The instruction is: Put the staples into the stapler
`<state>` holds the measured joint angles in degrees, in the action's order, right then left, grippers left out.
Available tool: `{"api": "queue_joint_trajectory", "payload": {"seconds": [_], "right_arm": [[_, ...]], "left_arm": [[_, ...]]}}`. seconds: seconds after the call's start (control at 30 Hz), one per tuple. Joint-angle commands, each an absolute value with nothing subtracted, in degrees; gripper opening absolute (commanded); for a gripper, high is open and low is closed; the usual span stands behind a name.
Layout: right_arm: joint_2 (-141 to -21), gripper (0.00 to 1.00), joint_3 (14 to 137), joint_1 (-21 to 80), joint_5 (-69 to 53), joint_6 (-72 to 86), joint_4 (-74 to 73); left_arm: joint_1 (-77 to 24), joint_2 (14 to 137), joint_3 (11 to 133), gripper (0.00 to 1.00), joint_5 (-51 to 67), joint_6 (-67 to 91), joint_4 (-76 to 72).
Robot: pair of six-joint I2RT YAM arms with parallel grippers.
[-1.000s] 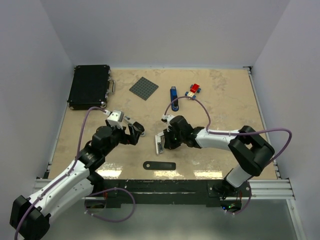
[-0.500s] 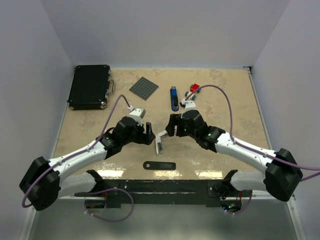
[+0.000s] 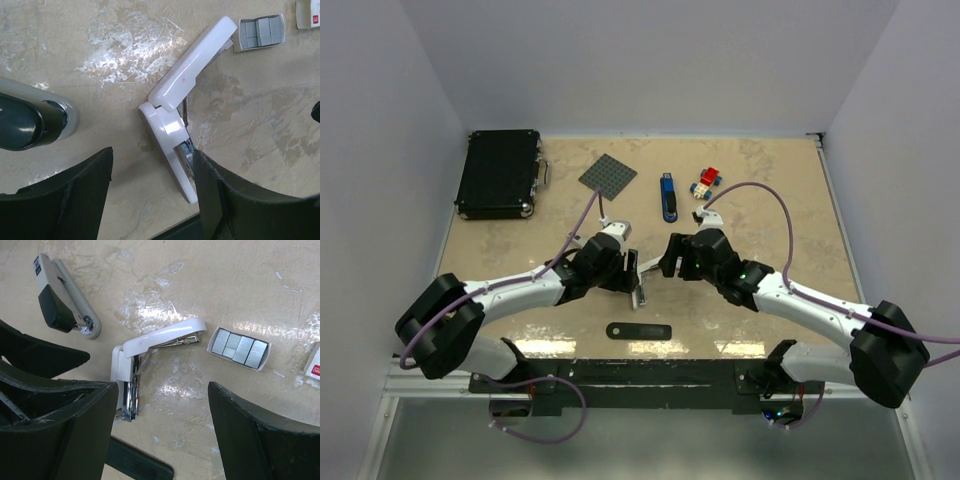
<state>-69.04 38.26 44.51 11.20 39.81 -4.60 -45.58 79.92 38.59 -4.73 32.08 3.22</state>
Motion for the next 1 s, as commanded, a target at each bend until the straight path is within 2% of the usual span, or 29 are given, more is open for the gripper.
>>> {"api": "queue_joint_trajectory", "payload": {"seconds": [0.0, 0.13, 0.27, 0.33, 0.43, 0.57, 0.67, 0.97], "right_arm": [[-67.85, 0.77, 37.44, 43.77, 12.13, 41.04, -1.85], [-68.55, 0.77, 36.74, 42.98, 9.25, 40.96, -0.27], [-70.48, 0.77, 35.25, 42.89, 5.11, 42.89, 4.3], [-71.19, 0.76, 34.46, 42.98, 3.79, 44.99, 7.72], [-73.38, 0.75, 32.52, 42.89, 0.27, 48.24, 13.24], [-76.81, 0.71, 29.72, 42.89, -2.81, 51.76, 20.2], [-79.71, 0.66, 27.43, 42.98, -3.16, 54.92, 25.3], [-84.02, 0.54, 22.69, 42.98, -0.44, 64.59, 34.27]], "left_arm": [[-46.49, 82.44, 41.92, 0.66, -4.92, 33.66, 1.93], [-46.84, 83.58, 41.57, 0.56, -5.01, 34.71, 1.15], [-46.76, 84.11, 40.26, 0.4, -4.57, 36.21, 0.97], [-46.76, 84.11, 39.03, 0.36, -4.57, 37.35, -1.4], [-46.76, 83.59, 37.54, 0.23, -4.4, 38.84, -2.72], [-46.76, 82.53, 35.6, 0.1, -4.13, 40.87, -4.3], [-46.76, 81.57, 34.11, 0.05, -4.22, 42.01, -5.53], [-46.76, 81.3, 32.34, 0.0, -3.96, 44.65, -7.47]]}}
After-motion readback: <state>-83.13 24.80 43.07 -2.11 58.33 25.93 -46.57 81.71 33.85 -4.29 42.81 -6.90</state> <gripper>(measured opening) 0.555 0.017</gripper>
